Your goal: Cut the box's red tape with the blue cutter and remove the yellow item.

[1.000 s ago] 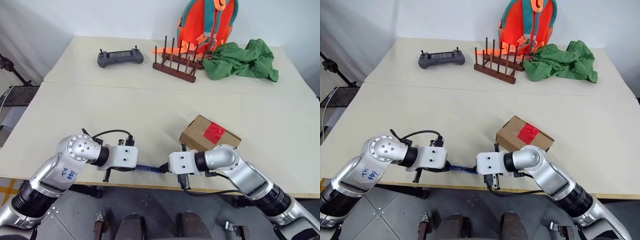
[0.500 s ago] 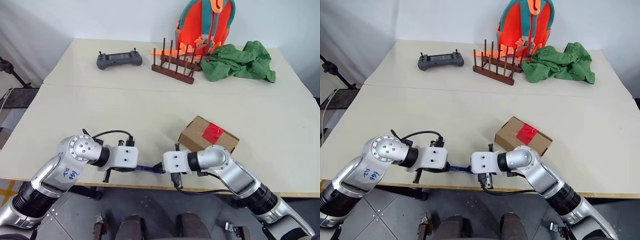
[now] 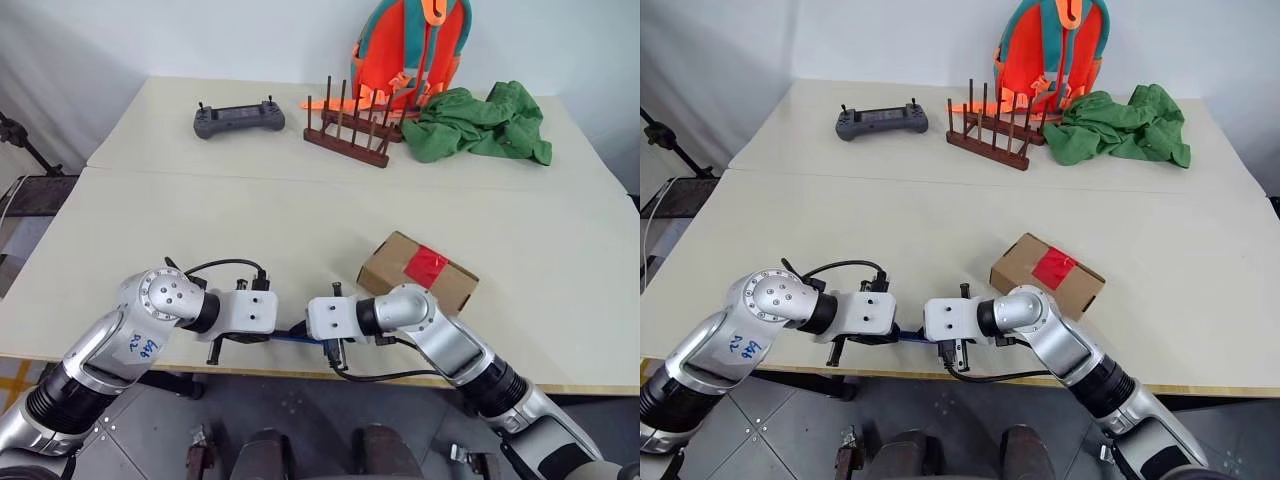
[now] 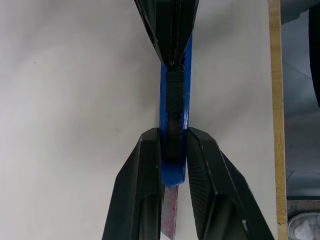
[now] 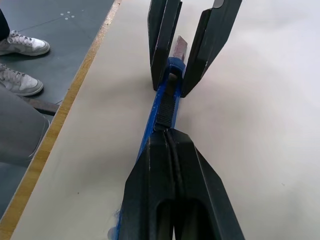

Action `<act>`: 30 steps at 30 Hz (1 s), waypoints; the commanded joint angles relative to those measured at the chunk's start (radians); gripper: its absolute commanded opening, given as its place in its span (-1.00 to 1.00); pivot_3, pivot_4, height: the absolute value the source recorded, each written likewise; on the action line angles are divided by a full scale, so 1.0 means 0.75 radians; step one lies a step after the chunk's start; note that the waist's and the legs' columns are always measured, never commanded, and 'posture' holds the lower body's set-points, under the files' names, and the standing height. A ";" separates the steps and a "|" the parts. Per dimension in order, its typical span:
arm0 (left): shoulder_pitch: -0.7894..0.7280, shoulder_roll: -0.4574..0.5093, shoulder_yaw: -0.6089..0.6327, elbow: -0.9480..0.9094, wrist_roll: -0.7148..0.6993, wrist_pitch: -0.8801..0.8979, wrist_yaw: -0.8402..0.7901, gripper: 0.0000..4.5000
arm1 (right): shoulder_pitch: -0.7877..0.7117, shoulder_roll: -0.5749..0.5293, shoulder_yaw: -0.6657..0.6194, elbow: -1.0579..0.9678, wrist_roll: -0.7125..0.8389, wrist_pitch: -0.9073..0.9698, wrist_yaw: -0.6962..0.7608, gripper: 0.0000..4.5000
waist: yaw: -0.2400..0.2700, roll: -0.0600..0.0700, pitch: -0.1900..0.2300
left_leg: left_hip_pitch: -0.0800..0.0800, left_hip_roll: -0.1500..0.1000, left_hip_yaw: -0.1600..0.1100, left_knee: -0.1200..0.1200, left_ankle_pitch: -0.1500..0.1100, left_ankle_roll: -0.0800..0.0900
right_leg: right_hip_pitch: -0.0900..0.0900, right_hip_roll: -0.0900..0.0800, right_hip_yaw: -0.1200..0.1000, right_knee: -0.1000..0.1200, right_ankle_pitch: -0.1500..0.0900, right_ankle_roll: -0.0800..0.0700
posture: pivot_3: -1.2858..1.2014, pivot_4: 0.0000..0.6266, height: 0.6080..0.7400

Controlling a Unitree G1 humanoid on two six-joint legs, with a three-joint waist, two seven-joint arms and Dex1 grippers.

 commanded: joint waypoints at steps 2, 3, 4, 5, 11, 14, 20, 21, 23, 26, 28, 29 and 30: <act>0.059 -0.034 0.037 0.057 -0.035 -0.013 0.061 -0.82 | 0.001 -0.076 -0.240 -0.279 0.195 0.253 0.019 -0.98 | 0.004 0.003 0.002 | -0.001 -0.001 -0.001 0.000 0.000 0.000 | 0.000 -0.002 0.000 -0.001 0.000 0.000 | 0.03 -0.52 1.00; 0.065 -0.040 0.053 0.071 -0.040 -0.034 0.073 -0.82 | 0.002 -0.095 -0.278 -0.329 0.240 0.339 0.020 -0.91 | 0.005 0.003 0.002 | -0.001 -0.001 -0.002 0.000 0.000 0.000 | 0.001 -0.002 -0.001 -0.002 0.000 0.000 | 0.03 -0.52 1.00; 0.069 -0.045 0.062 0.082 -0.043 -0.050 0.082 -0.82 | 0.004 -0.111 -0.303 -0.364 0.272 0.401 0.020 -0.81 | 0.005 0.003 0.002 | -0.001 -0.001 -0.004 0.000 0.000 0.000 | 0.002 -0.002 -0.003 -0.004 0.000 0.000 | 0.03 -0.52 1.00; 0.072 -0.057 0.080 0.108 -0.046 -0.078 0.104 -0.82 | 0.004 -0.136 -0.354 -0.419 0.329 0.491 0.024 -0.71 | 0.005 0.004 0.002 | -0.001 0.000 -0.005 -0.001 0.000 0.000 | 0.002 -0.001 -0.004 -0.004 0.000 0.000 | 0.03 -0.52 1.00; 0.019 -0.195 0.209 0.383 -0.046 -0.411 0.332 -0.82 | -0.016 -0.304 -0.670 -0.571 0.547 0.830 -0.034 0.20 | 0.021 0.008 0.006 | -0.002 -0.001 -0.007 -0.001 0.000 0.000 | 0.002 -0.002 -0.005 -0.008 0.000 -0.001 | 0.03 -0.52 1.00; -0.033 -0.252 0.238 0.487 -0.044 -0.518 0.416 -0.82 | -0.064 -0.331 -0.759 -0.576 0.641 0.932 -0.070 0.68 | 0.025 0.008 0.006 | -0.003 0.000 -0.006 -0.001 0.000 0.000 | 0.001 0.000 -0.006 -0.007 0.001 -0.001 | 0.03 -0.52 1.00; -0.178 -0.448 0.295 0.712 -0.067 -0.933 0.644 -0.82 | -0.233 -0.362 -0.849 -0.501 0.766 1.211 -0.185 0.99 | 0.029 0.008 0.007 | -0.009 -0.001 -0.005 -0.001 0.000 0.000 | -0.004 0.000 -0.018 -0.005 0.001 0.000 | 0.03 -0.52 1.00; -0.182 -0.479 0.304 0.721 -0.082 -0.974 0.661 -0.82 | -0.264 -0.358 -0.860 -0.487 0.779 1.251 -0.214 0.99 | 0.029 0.007 0.007 | -0.009 -0.001 -0.005 -0.001 0.000 0.000 | -0.005 0.000 -0.021 -0.005 0.001 0.000 | 0.03 -0.52 1.00; -0.168 -0.537 0.308 0.728 -0.111 -1.081 0.675 -0.82 | -0.358 -0.341 -0.875 -0.420 0.774 1.384 -0.307 0.99 | 0.028 0.008 0.007 | -0.011 -0.003 -0.005 -0.002 -0.001 0.001 | -0.005 -0.001 -0.029 -0.005 0.001 0.001 | 0.03 -0.52 1.00; -0.154 -0.593 0.317 0.741 -0.141 -1.164 0.689 -0.82 | -0.468 -0.316 -0.897 -0.339 0.794 1.576 -0.390 0.99 | 0.026 0.008 0.007 | -0.014 -0.006 -0.005 -0.002 -0.001 0.002 | -0.009 -0.005 -0.037 -0.004 0.001 0.001 | 0.03 -0.52 1.00; -0.150 -0.630 0.311 0.753 -0.168 -1.245 0.683 -0.82 | -0.563 -0.256 -0.960 -0.265 0.813 1.687 -0.433 0.99 | 0.023 0.008 0.007 | -0.019 -0.007 -0.005 -0.001 -0.001 0.002 | -0.014 -0.006 -0.040 -0.002 0.001 0.001 | 0.03 -0.52 1.00; -0.152 -0.646 0.305 0.765 -0.180 -1.270 0.677 -0.82 | -0.605 -0.232 -0.984 -0.227 0.818 1.728 -0.447 0.99 | 0.023 0.008 0.007 | -0.025 -0.007 -0.005 0.002 -0.001 0.002 | -0.021 -0.006 -0.042 0.002 0.001 0.001 | 0.03 -0.52 1.00; -0.159 -0.662 0.299 0.784 -0.185 -1.298 0.676 -0.82 | -0.636 -0.221 -0.988 -0.188 0.824 1.750 -0.459 0.99 | 0.022 0.008 0.007 | -0.027 -0.008 -0.006 0.003 -0.001 0.002 | -0.023 -0.007 -0.045 0.005 0.001 0.001 | 0.03 -0.52 1.00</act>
